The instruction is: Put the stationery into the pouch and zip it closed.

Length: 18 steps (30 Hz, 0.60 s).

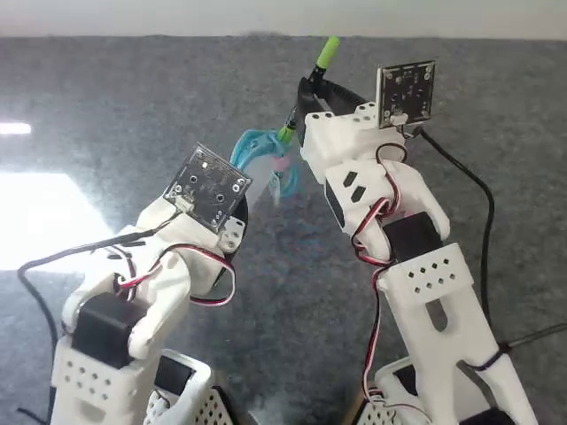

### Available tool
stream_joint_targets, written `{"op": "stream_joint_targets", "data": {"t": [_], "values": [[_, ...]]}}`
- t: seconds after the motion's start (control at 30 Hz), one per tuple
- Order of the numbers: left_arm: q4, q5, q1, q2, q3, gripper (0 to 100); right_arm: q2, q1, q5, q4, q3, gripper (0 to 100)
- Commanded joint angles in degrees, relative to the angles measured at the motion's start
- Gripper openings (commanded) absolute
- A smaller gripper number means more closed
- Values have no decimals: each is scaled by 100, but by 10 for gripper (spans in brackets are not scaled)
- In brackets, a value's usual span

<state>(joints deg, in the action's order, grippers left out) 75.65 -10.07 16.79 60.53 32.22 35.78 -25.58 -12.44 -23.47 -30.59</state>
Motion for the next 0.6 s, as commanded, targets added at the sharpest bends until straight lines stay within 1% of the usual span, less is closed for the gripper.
{"op": "stream_joint_targets", "data": {"t": [0.0, 0.2, 0.3, 0.47, 0.57], "values": [[-255, 53, -44, -9, -330, 10, 75, -136, 114, -75, 35, 6], [-396, -44, -35, 0, -330, 10, 84, -681, 114, -426, 70, 6], [-369, -62, -44, 9, -330, 10, 145, -699, 105, -699, 246, 6], [-413, -229, -53, 35, -259, 10, 365, -716, 97, -1543, 695, 6], [-413, -237, -53, 44, -286, 10, 391, -690, 88, -1622, 686, 6]]}}
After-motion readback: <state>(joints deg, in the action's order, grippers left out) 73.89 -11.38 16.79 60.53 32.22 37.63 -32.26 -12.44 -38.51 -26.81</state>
